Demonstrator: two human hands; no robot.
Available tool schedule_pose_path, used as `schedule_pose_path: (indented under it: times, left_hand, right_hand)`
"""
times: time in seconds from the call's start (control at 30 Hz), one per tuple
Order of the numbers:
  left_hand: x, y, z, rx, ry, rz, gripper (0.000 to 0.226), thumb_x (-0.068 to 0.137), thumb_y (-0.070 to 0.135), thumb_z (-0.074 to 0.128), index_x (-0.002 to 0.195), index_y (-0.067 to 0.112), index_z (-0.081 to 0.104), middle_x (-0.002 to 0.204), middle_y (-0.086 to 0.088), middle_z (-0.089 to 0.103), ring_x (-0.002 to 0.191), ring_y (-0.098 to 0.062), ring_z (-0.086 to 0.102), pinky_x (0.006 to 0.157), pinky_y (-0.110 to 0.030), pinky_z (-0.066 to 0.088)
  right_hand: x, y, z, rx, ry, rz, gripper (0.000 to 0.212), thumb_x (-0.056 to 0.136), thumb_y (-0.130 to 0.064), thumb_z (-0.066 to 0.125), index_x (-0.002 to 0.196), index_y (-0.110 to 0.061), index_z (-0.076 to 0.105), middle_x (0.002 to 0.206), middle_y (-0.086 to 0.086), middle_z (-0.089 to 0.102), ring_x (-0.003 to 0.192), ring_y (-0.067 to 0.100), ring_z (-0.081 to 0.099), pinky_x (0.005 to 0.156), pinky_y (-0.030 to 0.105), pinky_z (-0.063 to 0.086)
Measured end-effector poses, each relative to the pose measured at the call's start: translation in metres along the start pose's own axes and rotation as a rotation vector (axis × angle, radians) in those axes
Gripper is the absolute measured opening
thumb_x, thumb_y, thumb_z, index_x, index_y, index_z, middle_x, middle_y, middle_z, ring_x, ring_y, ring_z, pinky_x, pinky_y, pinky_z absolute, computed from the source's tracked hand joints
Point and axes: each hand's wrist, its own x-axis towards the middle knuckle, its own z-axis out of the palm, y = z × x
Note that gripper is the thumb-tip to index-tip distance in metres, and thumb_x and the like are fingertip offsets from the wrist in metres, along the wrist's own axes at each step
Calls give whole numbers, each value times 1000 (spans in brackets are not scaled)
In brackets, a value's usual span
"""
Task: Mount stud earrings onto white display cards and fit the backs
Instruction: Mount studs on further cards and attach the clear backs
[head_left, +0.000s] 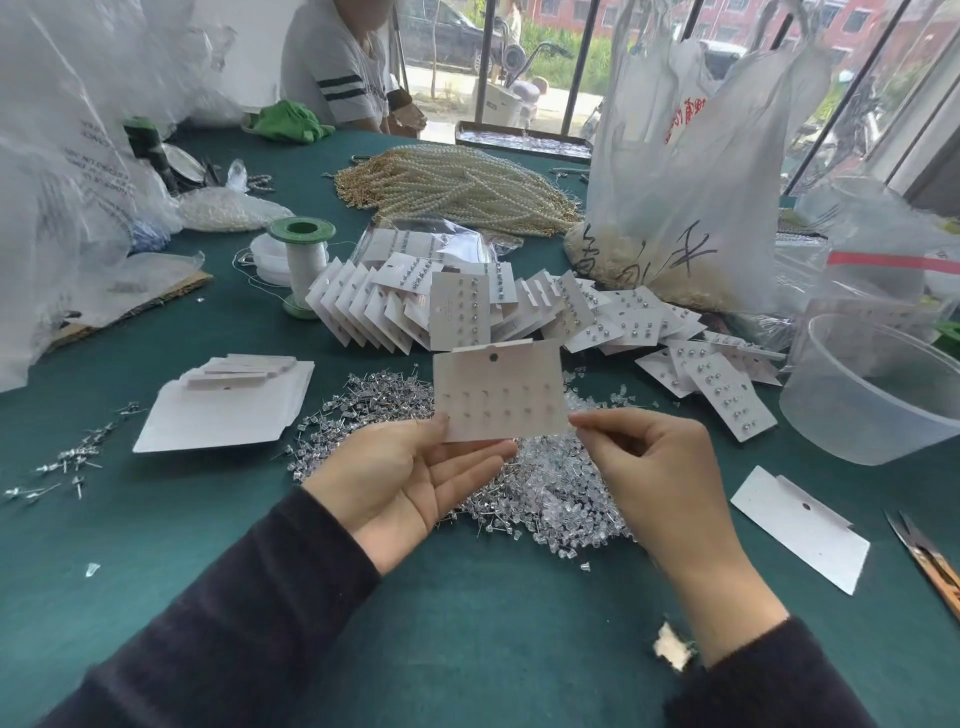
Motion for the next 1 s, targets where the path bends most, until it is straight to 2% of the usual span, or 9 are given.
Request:
schedule_pose_path:
  times: [0.13, 0.23, 0.3, 0.37, 0.47, 0.53, 0.63, 0.9, 1.0]
  left_hand:
    - [1, -6, 1, 34, -5, 32, 24, 96, 7, 36, 98, -9, 55, 79, -25, 70, 66, -30, 70, 52, -28, 58]
    - [3, -12, 2, 116, 59, 138, 20, 95, 7, 41, 93, -8, 55, 71, -21, 71, 62, -26, 70, 51, -27, 57]
    - [5, -18, 5, 211, 125, 228, 18, 94, 9, 43, 89, -5, 54, 61, -14, 69, 54, -21, 68, 48, -24, 56]
    - [7, -25, 8, 333, 199, 329, 17, 94, 9, 45, 84, -2, 53, 54, -10, 66, 46, -16, 64, 43, -22, 53]
    - [11, -34, 10, 525, 275, 468, 20, 93, 8, 47, 74, 3, 52, 55, -10, 62, 41, -13, 60, 42, -20, 52]
    - [12, -38, 10, 584, 278, 517, 22, 92, 7, 48, 70, 7, 51, 53, -8, 60, 41, -11, 60, 43, -20, 51]
    - [11, -40, 9, 616, 259, 547, 25, 91, 5, 49, 66, 8, 52, 47, 0, 59, 41, -10, 59, 43, -21, 51]
    - [12, -41, 6, 662, 256, 578, 26, 90, 7, 50, 64, 11, 50, 41, 3, 57, 42, -11, 59, 41, -22, 50]
    - [12, -41, 5, 669, 254, 571, 26, 90, 7, 50, 65, 10, 50, 41, 2, 58, 41, -10, 59, 42, -23, 50]
  right_hand:
    - [3, -1, -4, 177, 44, 79, 18, 78, -6, 71, 72, -23, 71, 65, -3, 69, 60, 7, 60, 56, 14, 48]
    - [5, -5, -12, 232, 191, 49, 12, 78, -13, 71, 72, -23, 69, 66, -7, 69, 62, 5, 62, 58, 15, 47]
    - [1, -12, -13, 134, 317, -125, 13, 78, -16, 72, 73, -27, 68, 65, -9, 67, 67, 3, 62, 62, 11, 46]
    - [-7, -20, -3, -68, 351, -418, 7, 78, -12, 71, 78, -19, 68, 74, -8, 63, 73, 0, 58, 71, 6, 43]
    - [-17, -22, 20, -169, 303, -639, 4, 76, -5, 69, 78, -3, 71, 78, 1, 60, 74, 13, 58, 72, 18, 47]
    - [-20, -22, 30, -173, 282, -644, 3, 74, -2, 69, 76, -2, 71, 76, 7, 60, 71, 21, 59, 67, 25, 47]
    - [-22, -19, 38, -192, 242, -580, 3, 74, -3, 69, 75, -3, 72, 78, 8, 55, 68, 23, 56, 62, 27, 45]
    - [-24, -18, 40, -185, 235, -571, 2, 73, -5, 70, 73, -5, 71, 79, 6, 55, 68, 21, 57, 62, 24, 45]
    - [-24, -17, 41, -185, 214, -544, 2, 73, -5, 69, 73, -6, 71, 80, 6, 56, 71, 19, 57, 65, 18, 43]
